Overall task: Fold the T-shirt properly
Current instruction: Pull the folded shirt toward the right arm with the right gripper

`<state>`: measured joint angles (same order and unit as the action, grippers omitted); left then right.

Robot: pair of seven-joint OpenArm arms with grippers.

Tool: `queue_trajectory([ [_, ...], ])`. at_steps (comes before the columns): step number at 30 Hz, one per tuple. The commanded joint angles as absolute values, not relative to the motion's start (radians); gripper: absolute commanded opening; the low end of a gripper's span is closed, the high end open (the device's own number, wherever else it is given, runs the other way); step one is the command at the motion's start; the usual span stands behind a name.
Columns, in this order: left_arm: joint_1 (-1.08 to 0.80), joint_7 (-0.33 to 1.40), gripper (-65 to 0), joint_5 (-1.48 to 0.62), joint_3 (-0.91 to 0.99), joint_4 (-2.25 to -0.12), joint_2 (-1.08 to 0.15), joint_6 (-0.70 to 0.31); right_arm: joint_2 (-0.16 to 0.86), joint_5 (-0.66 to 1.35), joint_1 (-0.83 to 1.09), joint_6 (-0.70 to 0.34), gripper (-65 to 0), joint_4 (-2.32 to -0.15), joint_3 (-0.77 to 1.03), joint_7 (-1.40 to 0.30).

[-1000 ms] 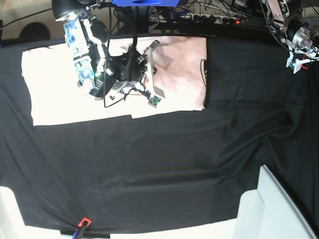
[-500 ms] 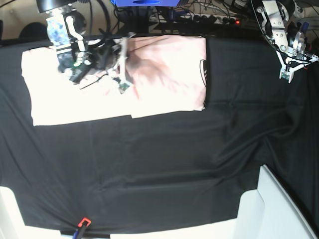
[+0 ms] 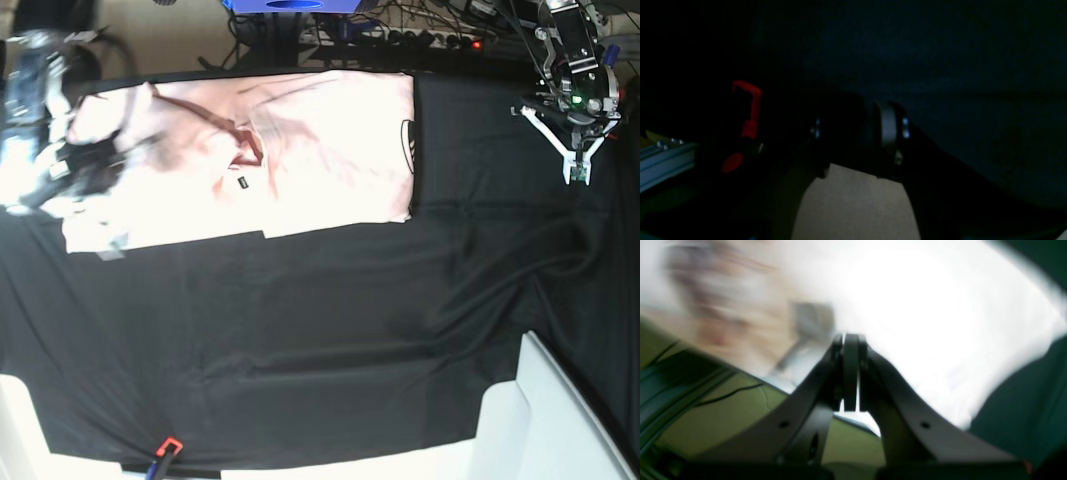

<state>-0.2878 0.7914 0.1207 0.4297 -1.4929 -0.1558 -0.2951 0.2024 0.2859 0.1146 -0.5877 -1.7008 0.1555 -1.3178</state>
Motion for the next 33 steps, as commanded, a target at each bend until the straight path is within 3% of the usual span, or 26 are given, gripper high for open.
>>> queue_trajectory([
  [1,-0.289,0.783,-44.0,0.124,0.433,-1.512,-0.17,-0.288,0.243,0.297,0.087,-0.588,-65.0,-1.695,0.173,-1.303],
  [3,-0.289,0.783,-44.0,0.122,0.433,-1.512,-0.17,-0.288,0.306,0.298,0.081,-0.59,-64.1,-1.678,0.176,-1.274],
  [5,-0.289,0.783,-44.0,0.12,0.433,-1.514,-0.17,-0.288,0.341,0.298,0.084,-0.59,-57.0,-1.675,0.182,-1.251],
  [7,-0.289,0.783,-44.0,0.124,0.433,-1.514,-0.17,-0.288,0.363,0.298,0.085,-0.59,-43.7,-1.672,0.185,-1.234],
  [10,-0.291,0.783,-44.0,0.124,0.433,-1.521,-0.17,-0.288,0.372,0.298,0.087,-0.593,-16.7,-1.667,0.216,-1.198],
  [12,-0.305,0.783,-44.0,0.124,0.433,-1.529,-0.17,-0.288,0.367,0.306,0.084,-0.608,-8.0,-1.627,0.288,-1.164],
  [15,-0.318,0.783,-44.0,0.124,0.435,-1.557,-0.171,-0.288,0.375,0.351,0.036,-0.698,-8.4,-1.494,0.372,-1.13],
  [21,-0.354,0.783,-44.3,0.124,0.443,-1.603,-0.193,-0.288,0.446,0.377,-0.085,-0.698,-8.4,-1.156,0.484,-1.113],
  [27,-0.354,0.78,-44.5,0.124,0.444,-1.603,-0.193,-0.288,0.498,0.384,-0.168,-0.698,-7.7,-0.947,0.489,-1.076],
  [33,-0.354,0.78,-44.5,0.124,0.443,-1.6,-0.193,-0.288,0.524,0.533,-0.183,-0.698,-7.7,-0.774,0.487,-1.035],
])
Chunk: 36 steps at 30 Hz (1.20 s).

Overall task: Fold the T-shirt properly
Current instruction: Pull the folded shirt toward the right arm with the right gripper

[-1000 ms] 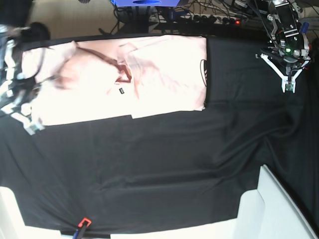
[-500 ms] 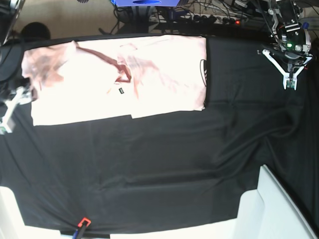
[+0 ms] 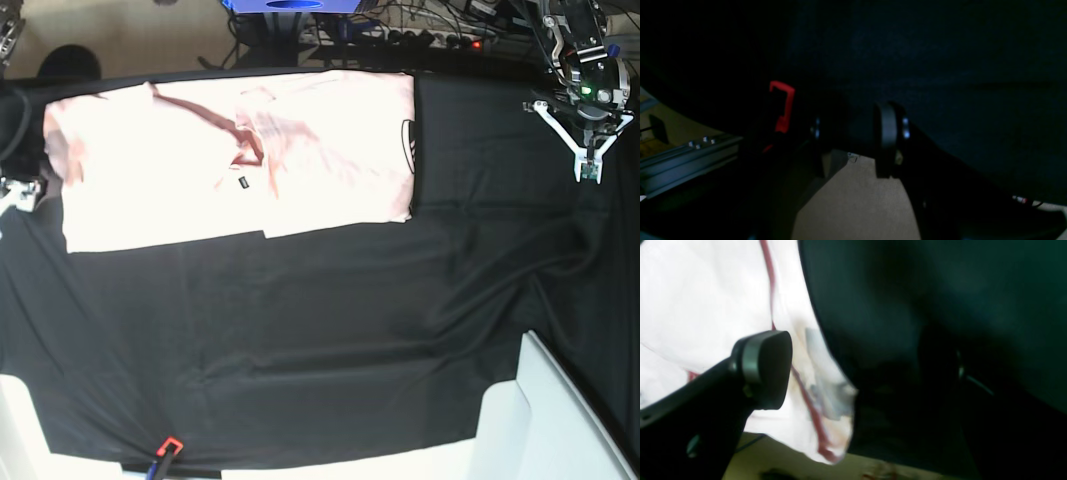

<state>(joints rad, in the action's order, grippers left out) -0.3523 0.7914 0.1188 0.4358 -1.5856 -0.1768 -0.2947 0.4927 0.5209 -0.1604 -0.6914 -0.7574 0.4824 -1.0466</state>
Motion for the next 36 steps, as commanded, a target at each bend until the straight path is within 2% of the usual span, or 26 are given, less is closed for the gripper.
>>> queue_trajectory([
  [1,-0.354,0.78,-44.5,0.124,0.444,-1.601,-0.193,-0.288,0.524,0.552,-0.185,-0.698,-7.7,-0.759,0.487,-1.035],
  [8,-0.354,0.78,-44.5,0.124,0.444,-1.6,-0.206,-0.288,0.509,0.575,-0.185,-0.698,-8.1,-0.716,0.484,-1.046],
  [13,-0.355,0.78,-44.5,0.124,0.444,-1.6,-0.206,-0.288,0.443,0.573,-0.171,-0.698,-8.3,-0.72,0.481,-1.081],
  [21,-0.355,0.78,-44.5,0.124,0.444,-1.6,-0.206,-0.288,0.328,0.575,-0.074,-0.698,-9.4,-0.995,0.486,-1.204],
  [26,-0.355,0.78,-44.5,0.124,0.444,-1.6,-0.206,-0.288,0.286,0.575,-0.027,-0.698,-18.0,-1.078,0.483,-1.231],
  [31,-0.355,0.78,-44.5,0.124,0.441,-1.598,-0.206,-0.288,0.283,0.575,-0.019,-0.698,-23.4,-1.078,0.481,-1.23],
  [36,-0.355,0.78,-44.5,0.124,0.44,-1.598,-0.206,-0.288,0.283,0.575,-0.019,-0.698,-41.9,-1.075,0.479,-1.23],
])
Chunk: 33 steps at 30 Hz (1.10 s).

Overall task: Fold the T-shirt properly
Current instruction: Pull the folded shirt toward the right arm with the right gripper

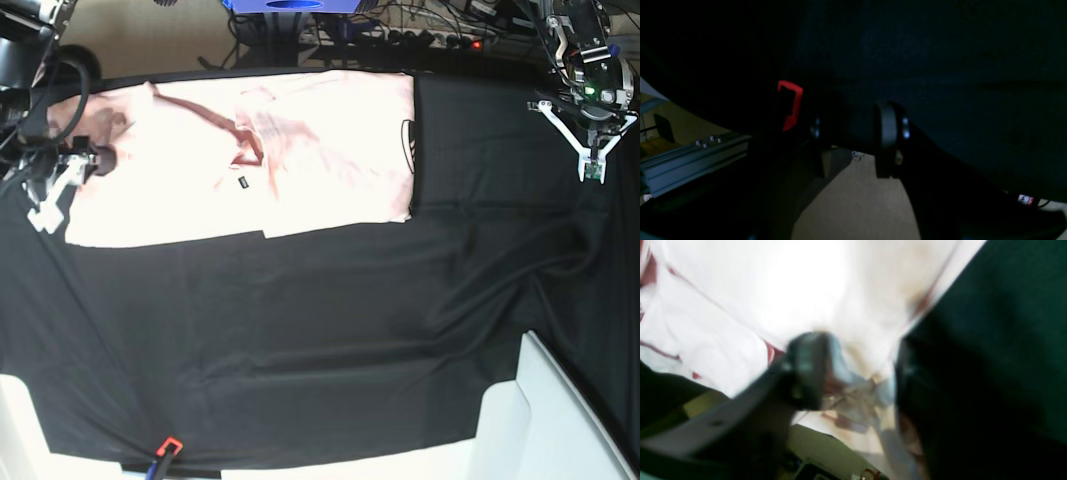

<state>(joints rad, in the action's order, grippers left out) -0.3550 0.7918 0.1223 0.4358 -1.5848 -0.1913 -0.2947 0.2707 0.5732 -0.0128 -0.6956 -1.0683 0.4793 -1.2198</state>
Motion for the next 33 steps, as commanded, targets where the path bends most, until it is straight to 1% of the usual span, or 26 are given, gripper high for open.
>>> queue_trajectory([
  [1,-0.355,0.78,-44.5,0.124,0.44,-1.598,-0.206,-0.288,0.283,0.575,-0.019,-0.698,-46.7,-1.073,0.479,-1.23],
  [3,-0.355,0.78,-44.5,0.124,0.443,-1.598,-0.206,-0.288,0.283,0.573,-0.019,-0.698,-55.7,-1.069,0.479,-1.222],
  [4,-0.355,0.78,-44.5,0.124,0.443,-1.598,-0.206,-0.288,0.283,0.572,-0.019,-0.698,-59.1,-1.069,0.479,-1.222],
  [7,-0.355,0.78,-44.5,0.124,0.444,-1.598,-0.206,-0.288,0.286,0.572,-0.022,-0.698,-64.1,-1.076,0.478,-1.222],
  [8,-0.355,0.78,-44.5,0.124,0.444,-1.598,-0.206,-0.288,0.288,0.57,-0.024,-0.698,-64.7,-1.076,0.478,-1.221],
  [11,-0.355,0.78,-44.5,0.124,0.444,-1.598,-0.206,-0.288,0.292,0.565,-0.027,-0.698,-64.9,-1.127,0.478,-1.211],
  [15,-0.369,0.78,-44.5,0.124,0.444,-1.6,-0.206,-0.288,0.337,0.565,-0.022,-0.698,-65.0,-1.231,0.484,-1.207],
  [24,-0.372,0.78,-44.7,0.124,0.446,-1.598,-0.222,-0.288,0.452,0.567,-0.065,-0.698,-65.0,-1.234,0.484,-1.205],
  [28,-0.372,0.78,-44.7,0.124,0.444,-1.598,-0.222,-0.288,0.452,0.567,-0.056,-0.698,-65.0,-1.277,0.479,-1.211],
  [30,-0.372,0.78,-44.7,0.124,0.443,-1.598,-0.222,-0.288,0.433,0.567,-0.038,-0.698,-65.0,-1.331,0.478,-1.211],
  [33,-0.372,0.78,-44.7,0.124,0.441,-1.6,-0.222,-0.288,0.395,0.567,-0.004,-0.654,-65.0,-1.449,0.476,-1.213],
])
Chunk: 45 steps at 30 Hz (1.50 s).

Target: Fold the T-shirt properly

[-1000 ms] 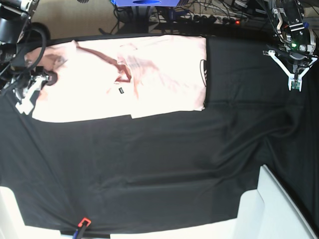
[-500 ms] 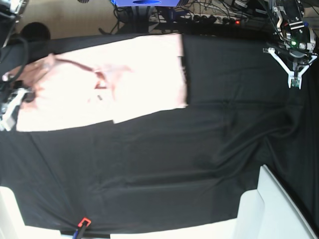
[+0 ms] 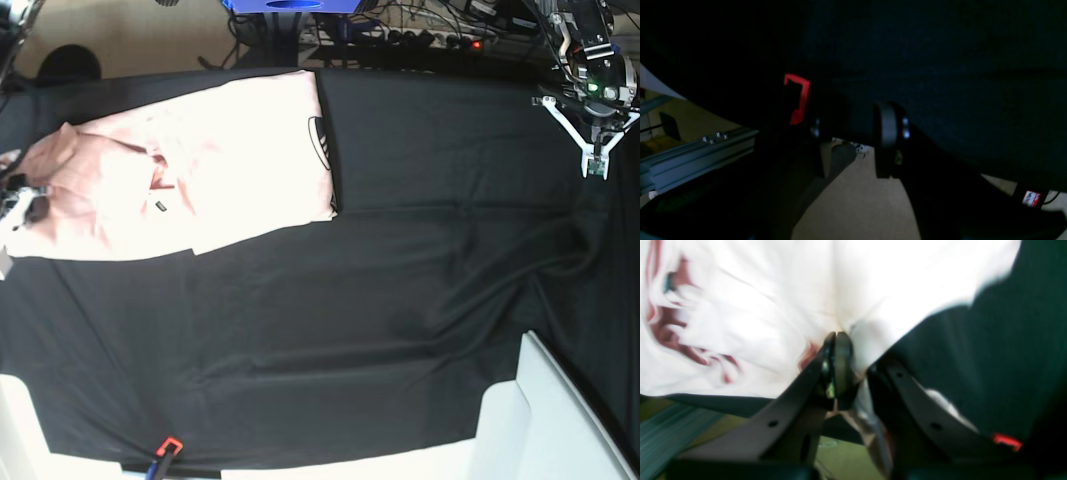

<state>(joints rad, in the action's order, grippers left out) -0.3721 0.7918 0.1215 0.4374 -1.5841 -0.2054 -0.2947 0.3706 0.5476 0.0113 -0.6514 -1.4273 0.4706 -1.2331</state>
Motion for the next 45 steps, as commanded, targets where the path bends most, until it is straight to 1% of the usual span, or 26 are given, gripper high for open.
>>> queue_trajectory([
  [1,-0.372,0.78,-44.7,0.124,0.441,-1.6,-0.222,-0.288,0.387,0.567,0.005,-0.639,-65.0,-1.483,0.473,-1.221],
  [5,-0.372,0.78,-44.7,0.124,0.444,-1.601,-0.222,-0.288,0.363,0.567,0.03,-0.558,-65.0,-1.606,0.355,-1.242],
  [8,-0.372,0.78,-44.7,0.124,0.444,-1.6,-0.222,-0.288,0.32,0.567,0.059,-0.458,-65.0,-1.67,0.297,-1.236],
  [13,-0.372,0.78,-44.7,0.124,0.444,-1.6,-0.222,-0.288,0.254,0.567,0.102,-0.323,-65.0,-1.742,0.209,-1.237],
  [15,-0.372,0.78,-44.7,0.124,0.444,-1.6,-0.222,-0.288,0.236,0.567,0.117,-0.289,-65.0,-1.77,0.174,-1.236],
  [18,-0.372,0.78,-44.7,0.124,0.444,-1.6,-0.222,-0.288,0.226,0.567,0.131,-0.259,-65.0,-1.816,0.114,-1.236],
  [22,-0.372,0.78,-44.7,0.124,0.444,-1.6,-0.222,-0.288,0.226,0.572,0.153,-0.14,-65.0,-1.86,0.038,-1.236],
  [25,-0.372,0.78,-44.7,0.124,0.444,-1.6,-0.222,-0.288,0.223,0.573,0.16,-0.096,-65.0,-1.863,-0.019,-1.234],
  [28,-0.372,0.78,-44.7,0.124,0.444,-1.6,-0.222,-0.288,0.191,0.568,0.171,-0.054,-65.0,-1.863,-0.058,-1.234],
  [31,-0.372,0.78,-44.7,0.124,0.441,-1.6,-0.222,-0.288,0.182,0.568,0.173,-0.024,-65.0,-1.863,-0.125,-1.23],
  [35,-0.374,0.78,-44.7,0.124,0.443,-1.598,-0.222,-0.288,0.182,0.568,0.173,0.035,-65.0,-1.859,-0.208,-1.181],
  [38,-0.392,0.78,-44.7,0.124,0.441,-1.6,-0.222,-0.288,0.177,0.57,0.171,0.097,-65.0,-1.857,-0.24,-1.178],
  [42,-0.394,0.78,-44.7,0.124,0.44,-1.6,-0.222,-0.288,0.159,0.568,0.17,0.15,-64.6,-1.842,-0.26,-1.178],
  [43,-0.394,0.78,-44.7,0.124,0.44,-1.6,-0.222,-0.288,0.147,0.568,0.17,0.163,-63.5,-1.827,-0.259,-1.178],
  [45,-0.394,0.78,-44.7,0.124,0.441,-1.6,-0.222,-0.288,0.133,0.568,0.17,0.191,-58.6,-1.801,-0.263,-1.178],
])
